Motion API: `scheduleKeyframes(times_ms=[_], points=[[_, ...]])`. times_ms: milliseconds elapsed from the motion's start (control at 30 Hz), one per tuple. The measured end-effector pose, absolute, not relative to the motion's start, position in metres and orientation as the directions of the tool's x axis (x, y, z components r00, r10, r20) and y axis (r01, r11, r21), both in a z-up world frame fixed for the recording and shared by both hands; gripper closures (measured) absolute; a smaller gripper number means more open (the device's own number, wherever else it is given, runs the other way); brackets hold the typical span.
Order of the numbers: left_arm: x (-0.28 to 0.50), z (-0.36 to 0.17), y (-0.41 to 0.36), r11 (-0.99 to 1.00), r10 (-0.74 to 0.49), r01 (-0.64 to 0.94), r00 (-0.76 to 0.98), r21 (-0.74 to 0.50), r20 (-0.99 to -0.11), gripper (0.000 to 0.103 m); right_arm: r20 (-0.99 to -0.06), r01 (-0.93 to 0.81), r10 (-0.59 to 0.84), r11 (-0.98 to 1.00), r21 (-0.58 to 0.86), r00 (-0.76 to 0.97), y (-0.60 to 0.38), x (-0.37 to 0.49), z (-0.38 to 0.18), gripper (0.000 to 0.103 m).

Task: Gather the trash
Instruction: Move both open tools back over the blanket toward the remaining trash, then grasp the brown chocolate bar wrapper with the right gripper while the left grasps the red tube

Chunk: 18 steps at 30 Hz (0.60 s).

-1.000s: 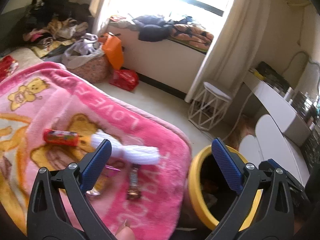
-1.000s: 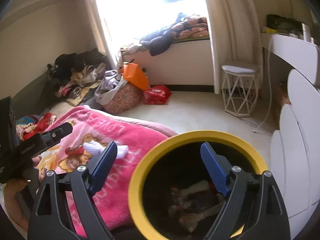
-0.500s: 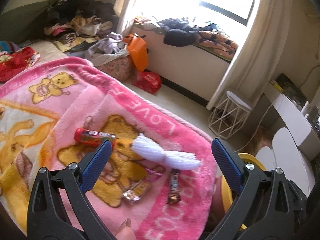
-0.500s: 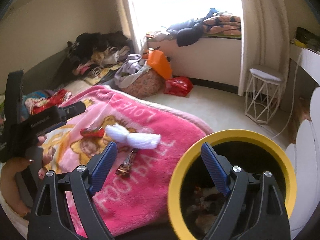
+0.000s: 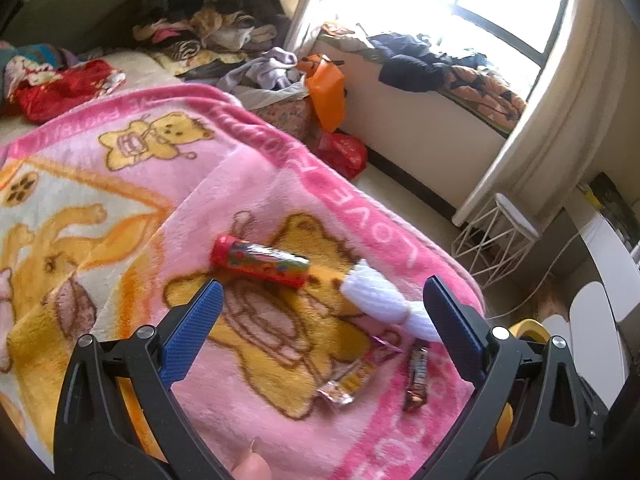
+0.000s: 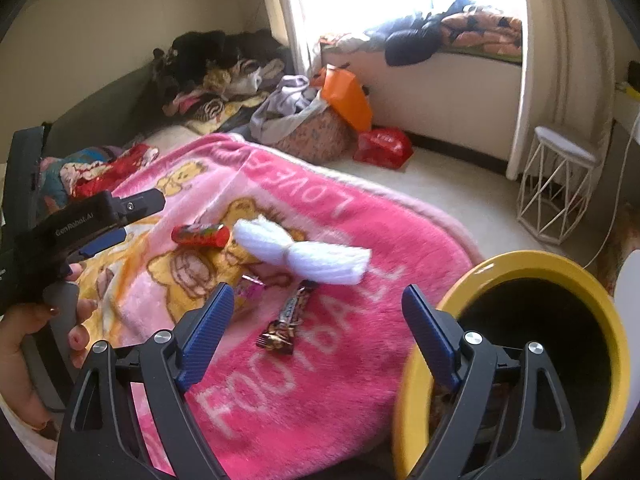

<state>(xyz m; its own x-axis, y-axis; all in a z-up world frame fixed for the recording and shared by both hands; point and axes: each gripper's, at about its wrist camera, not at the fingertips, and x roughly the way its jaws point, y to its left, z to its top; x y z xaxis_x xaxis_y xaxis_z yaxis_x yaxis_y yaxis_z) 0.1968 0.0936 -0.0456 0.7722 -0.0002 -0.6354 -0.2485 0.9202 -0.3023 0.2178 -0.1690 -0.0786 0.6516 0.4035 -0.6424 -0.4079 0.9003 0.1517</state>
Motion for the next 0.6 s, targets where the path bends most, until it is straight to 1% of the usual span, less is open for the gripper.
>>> scheduleKeyframes(times_ms=[167,333,400,433,467,533,600], points=[[0.204,-0.059,0.109,0.898,0.014,-0.302,0.747,-0.321,-0.664,0.011,-0.7,-0.421,0.389,0.896,0.138,0.599,-0.148,0.234,-0.098,0.027],[0.218,-0.077,0.124,0.868,-0.001,-0.34,0.726,-0.361,-0.687,0.011,-0.767,-0.429,0.352,0.896,0.111,0.537,-0.128,0.248,-0.121,0.04],[0.224,-0.085,0.131,0.839,-0.03,-0.36,0.718,-0.408,-0.695,0.011,-0.79,-0.432,0.343,0.895,0.111,0.508,-0.121,0.253,-0.131,0.043],[0.226,-0.087,0.134,0.826,-0.039,-0.369,0.716,-0.426,-0.697,0.012,-0.797,-0.436,0.345,0.893,0.116,0.495,-0.119,0.256,-0.135,0.045],[0.229,-0.09,0.137,0.812,-0.046,-0.38,0.714,-0.442,-0.699,0.015,-0.806,-0.437,0.345,0.892,0.121,0.482,-0.117,0.258,-0.139,0.046],[0.238,-0.098,0.143,0.78,-0.059,-0.41,0.704,-0.473,-0.708,0.021,-0.825,-0.436,0.347,0.889,0.138,0.446,-0.113,0.263,-0.148,0.053],[0.245,-0.105,0.148,0.746,-0.085,-0.428,0.698,-0.509,-0.711,0.025,-0.841,-0.438,0.336,0.889,0.135,0.423,-0.109,0.267,-0.156,0.056]])
